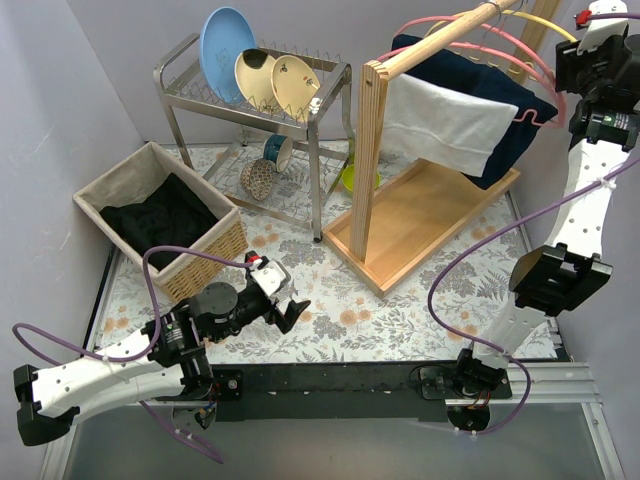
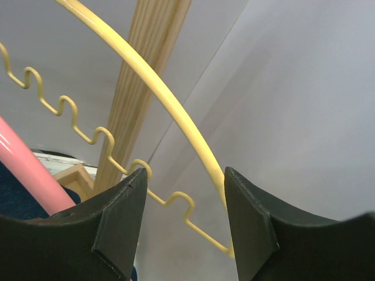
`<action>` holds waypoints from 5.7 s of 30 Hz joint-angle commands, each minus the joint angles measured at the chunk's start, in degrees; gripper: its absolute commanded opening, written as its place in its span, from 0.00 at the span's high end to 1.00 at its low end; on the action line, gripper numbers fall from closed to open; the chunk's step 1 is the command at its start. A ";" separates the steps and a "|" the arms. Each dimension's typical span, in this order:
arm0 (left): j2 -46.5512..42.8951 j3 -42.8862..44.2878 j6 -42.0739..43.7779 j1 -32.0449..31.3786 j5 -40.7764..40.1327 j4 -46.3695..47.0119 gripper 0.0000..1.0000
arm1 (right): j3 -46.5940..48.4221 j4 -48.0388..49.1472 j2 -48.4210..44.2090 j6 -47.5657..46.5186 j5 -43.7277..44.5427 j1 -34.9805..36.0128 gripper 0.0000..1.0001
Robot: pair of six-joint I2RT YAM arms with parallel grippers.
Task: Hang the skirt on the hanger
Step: Grab a hanger with the right arm
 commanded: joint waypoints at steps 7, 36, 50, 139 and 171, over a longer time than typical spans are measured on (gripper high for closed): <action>0.49 -0.32 0.13 0.28 0.68 -0.41 0.02 | 2.98 5.76 3.96 -10.57 17.15 3.61 0.41; 1.55 -0.32 0.13 0.72 1.39 -0.41 0.02 | -8.97 15.69 -3.85 -14.79 15.78 6.25 0.99; 1.11 -0.32 0.13 0.81 2.00 -0.59 0.02 | -5.25 10.60 -0.42 -25.85 19.21 11.88 0.99; 0.06 0.29 -0.83 0.81 3.94 -0.68 0.02 | -54.52 33.57 -58.96 -18.77 41.80 -3.77 0.99; 5.40 50.90 -9.97 0.81 13.78 -25.28 0.02 | -55.89 -9.26 -70.20 -10.82 -36.16 -4.21 0.99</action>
